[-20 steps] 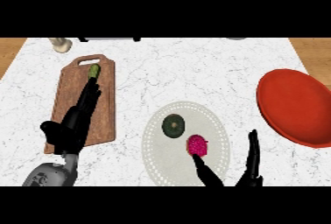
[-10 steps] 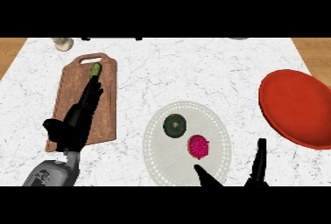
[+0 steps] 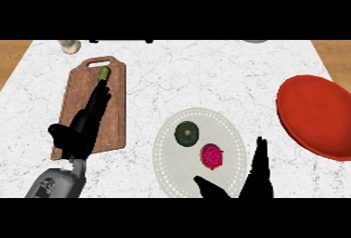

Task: Pick the cupcake from the placemat and place it in the bowl

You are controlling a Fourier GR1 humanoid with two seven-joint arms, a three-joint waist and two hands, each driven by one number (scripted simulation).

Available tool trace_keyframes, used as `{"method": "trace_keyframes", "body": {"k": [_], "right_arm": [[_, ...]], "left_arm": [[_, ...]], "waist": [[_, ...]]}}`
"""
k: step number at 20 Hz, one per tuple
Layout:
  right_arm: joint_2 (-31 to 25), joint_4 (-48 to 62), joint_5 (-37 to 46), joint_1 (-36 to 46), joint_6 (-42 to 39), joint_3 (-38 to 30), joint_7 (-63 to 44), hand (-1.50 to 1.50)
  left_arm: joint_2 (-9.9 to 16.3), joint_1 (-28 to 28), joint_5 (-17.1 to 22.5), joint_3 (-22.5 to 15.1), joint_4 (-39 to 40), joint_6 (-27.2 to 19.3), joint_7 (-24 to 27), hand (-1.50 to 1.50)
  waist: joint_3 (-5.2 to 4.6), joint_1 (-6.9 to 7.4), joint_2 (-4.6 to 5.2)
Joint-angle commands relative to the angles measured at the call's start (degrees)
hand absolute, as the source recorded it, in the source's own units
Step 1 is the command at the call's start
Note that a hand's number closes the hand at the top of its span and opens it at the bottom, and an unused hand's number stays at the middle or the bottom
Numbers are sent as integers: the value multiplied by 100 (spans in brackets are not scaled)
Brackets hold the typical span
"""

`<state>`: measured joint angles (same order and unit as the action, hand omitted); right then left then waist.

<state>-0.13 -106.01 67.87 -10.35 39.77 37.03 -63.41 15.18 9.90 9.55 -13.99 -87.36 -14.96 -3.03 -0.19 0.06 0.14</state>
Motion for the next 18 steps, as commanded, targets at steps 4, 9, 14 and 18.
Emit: {"method": "trace_keyframes", "body": {"k": [4,9,14,18], "right_arm": [[12,246,109,643,-88,273,-1219,-150],[11,66,142,544,256,450,-1143,-150],[11,-89,310,601,554,728,-1270,-150],[11,418,-174,424,1234,601,-495,-150]], "left_arm": [[-212,68,-267,28,57,-59,-31,0],[-270,26,-294,19,-141,-87,-213,0],[-204,23,-214,227,61,194,48,0],[-221,-157,-181,310,55,319,147,0]], "waist": [[18,-4,-15],[20,-16,-22],[16,-19,-19],[20,-4,-13]]}}
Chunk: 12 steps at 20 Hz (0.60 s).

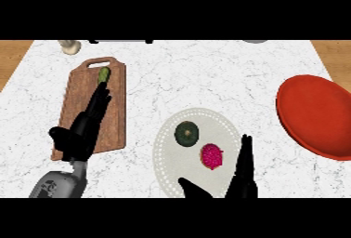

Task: Pick the cupcake from the placemat and place it in the bowl

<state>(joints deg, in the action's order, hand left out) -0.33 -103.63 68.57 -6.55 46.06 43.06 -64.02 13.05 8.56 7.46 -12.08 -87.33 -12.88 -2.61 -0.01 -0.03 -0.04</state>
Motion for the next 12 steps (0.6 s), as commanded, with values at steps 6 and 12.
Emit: {"method": "trace_keyframes", "body": {"k": [6,12], "right_arm": [[31,650,-411,123,1370,206,-485,-150],[31,1172,-913,359,1731,7,-170,-150]], "left_arm": [[135,-434,88,185,-84,334,283,0],[-372,323,-200,75,375,6,-57,0]], "waist": [[3,56,4],[2,-17,12]]}}
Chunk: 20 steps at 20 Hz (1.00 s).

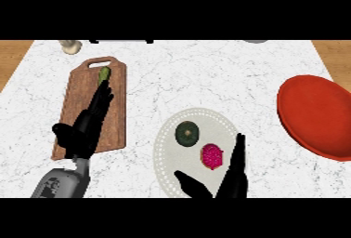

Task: Pick the cupcake from the placemat and place it in the bowl

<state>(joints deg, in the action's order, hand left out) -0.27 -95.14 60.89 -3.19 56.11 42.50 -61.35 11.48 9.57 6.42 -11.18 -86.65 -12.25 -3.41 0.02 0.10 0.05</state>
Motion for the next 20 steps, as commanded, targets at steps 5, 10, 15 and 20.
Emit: {"method": "trace_keyframes", "body": {"k": [5,10,15,20], "right_arm": [[26,599,-400,40,1018,90,-209,-150],[26,1057,-245,142,529,-388,-610,-150],[27,1221,-335,244,127,-450,-615,-150],[27,1885,-1438,621,685,-324,254,-150]], "left_arm": [[-121,-6,-121,163,227,206,296,0],[-185,-249,-313,29,-223,51,-56,0],[-140,-96,-230,256,-318,243,-290,0],[-144,-295,-323,379,-362,474,-153,0]], "waist": [[-1,-14,-4],[-2,0,-11],[-2,-7,-10],[0,7,-7]]}}
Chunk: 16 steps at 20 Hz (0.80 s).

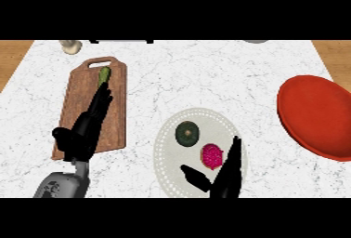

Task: Pick the cupcake from the placemat and place it in the bowl

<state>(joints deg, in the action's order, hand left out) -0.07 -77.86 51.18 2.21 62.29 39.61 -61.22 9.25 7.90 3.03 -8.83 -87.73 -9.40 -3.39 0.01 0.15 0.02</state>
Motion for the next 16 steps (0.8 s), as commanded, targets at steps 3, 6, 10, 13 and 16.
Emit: {"method": "trace_keyframes", "body": {"k": [3,6,10,13,16], "right_arm": [[-98,245,-441,444,-688,254,398,150],[-29,609,-387,646,-879,223,416,150],[3,694,-353,895,-300,767,-34,150],[3,1078,-928,1302,-170,628,436,150],[-756,-406,-1632,762,-881,1331,1414,150]], "left_arm": [[157,217,154,309,20,231,-222,0],[-193,29,-241,-8,138,-89,40,0],[-179,-190,-234,74,-206,14,23,0],[-383,-171,-459,-134,-416,-135,-344,0],[-234,-178,-178,105,-80,116,65,0]], "waist": [[0,10,2],[-1,3,1],[-1,15,-4],[1,24,0],[5,24,1]]}}
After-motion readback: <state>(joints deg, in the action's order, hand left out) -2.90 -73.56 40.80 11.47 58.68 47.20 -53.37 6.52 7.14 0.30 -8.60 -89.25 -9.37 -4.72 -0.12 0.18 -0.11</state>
